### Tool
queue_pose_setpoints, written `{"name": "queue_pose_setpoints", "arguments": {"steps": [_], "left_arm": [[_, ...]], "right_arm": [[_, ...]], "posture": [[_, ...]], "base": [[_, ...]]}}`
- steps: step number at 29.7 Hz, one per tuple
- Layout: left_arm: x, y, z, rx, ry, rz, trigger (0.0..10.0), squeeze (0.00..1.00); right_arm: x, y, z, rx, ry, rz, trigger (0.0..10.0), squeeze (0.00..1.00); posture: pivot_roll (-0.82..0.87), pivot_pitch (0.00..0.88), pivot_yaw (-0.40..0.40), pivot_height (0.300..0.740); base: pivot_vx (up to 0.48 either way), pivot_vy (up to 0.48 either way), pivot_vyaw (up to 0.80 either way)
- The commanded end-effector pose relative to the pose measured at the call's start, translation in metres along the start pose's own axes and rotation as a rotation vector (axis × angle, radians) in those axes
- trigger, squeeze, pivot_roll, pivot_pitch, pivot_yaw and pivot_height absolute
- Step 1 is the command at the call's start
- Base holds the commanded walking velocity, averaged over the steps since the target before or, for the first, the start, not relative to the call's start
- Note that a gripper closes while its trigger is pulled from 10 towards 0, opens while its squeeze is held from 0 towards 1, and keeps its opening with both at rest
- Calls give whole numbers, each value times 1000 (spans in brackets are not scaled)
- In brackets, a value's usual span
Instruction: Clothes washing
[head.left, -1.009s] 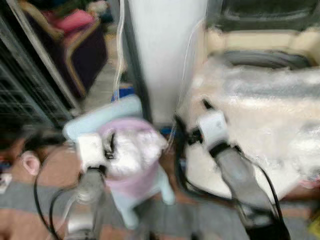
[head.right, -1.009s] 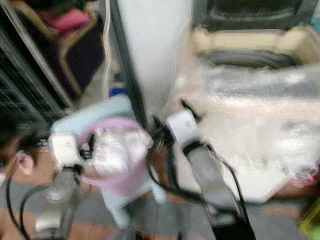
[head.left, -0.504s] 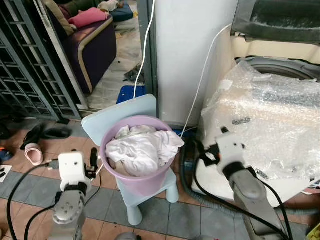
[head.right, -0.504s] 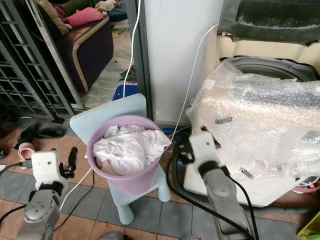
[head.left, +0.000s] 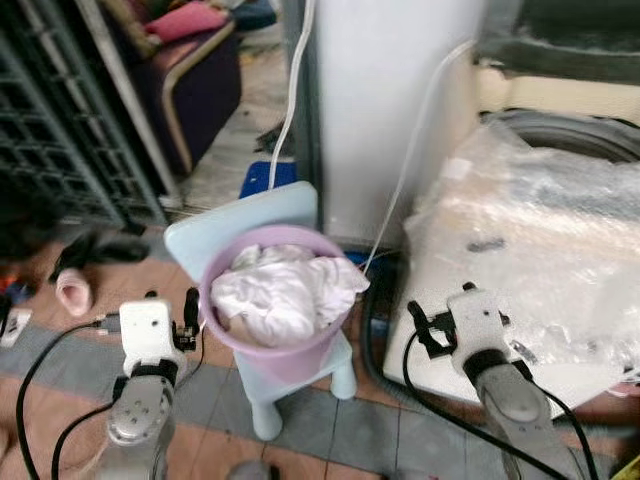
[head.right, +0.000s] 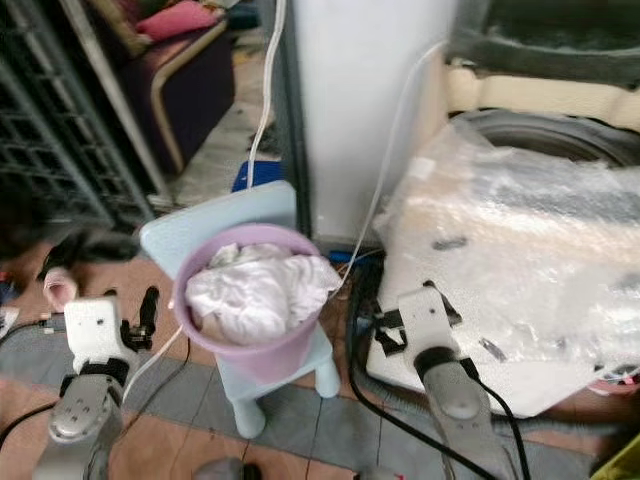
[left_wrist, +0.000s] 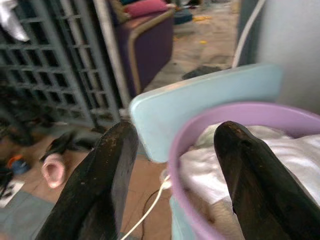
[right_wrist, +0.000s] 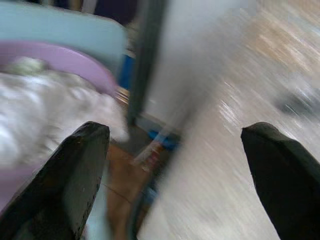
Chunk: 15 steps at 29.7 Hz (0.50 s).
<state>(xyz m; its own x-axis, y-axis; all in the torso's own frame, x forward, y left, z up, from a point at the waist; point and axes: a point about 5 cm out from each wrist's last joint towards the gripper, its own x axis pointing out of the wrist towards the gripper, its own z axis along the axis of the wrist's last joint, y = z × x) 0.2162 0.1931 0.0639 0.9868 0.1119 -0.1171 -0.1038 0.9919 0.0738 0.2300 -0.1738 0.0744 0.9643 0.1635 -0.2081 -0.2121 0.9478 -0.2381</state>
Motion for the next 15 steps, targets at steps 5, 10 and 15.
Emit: {"name": "queue_pose_setpoints", "arguments": {"steps": [5, 10, 15], "left_arm": [[-2, 1, 2, -3, -14, -2, 10000, 0], [-3, -1, 2, -8, -13, -5, 10000, 0], [-2, -2, 2, -12, -12, -11, 10000, 0]], "right_arm": [[8, 3, 11, 17, -45, 37, 10000, 0], [11, 0, 11, -8, -35, 48, 10000, 0], [15, 3, 9, -12, -8, 98, 10000, 0]], "posture": [[-27, 0, 54, 740], [-30, 0, 49, 740], [-30, 0, 48, 740]], "base": [[157, 0, 795], [288, 0, 775], [304, 0, 761]]}}
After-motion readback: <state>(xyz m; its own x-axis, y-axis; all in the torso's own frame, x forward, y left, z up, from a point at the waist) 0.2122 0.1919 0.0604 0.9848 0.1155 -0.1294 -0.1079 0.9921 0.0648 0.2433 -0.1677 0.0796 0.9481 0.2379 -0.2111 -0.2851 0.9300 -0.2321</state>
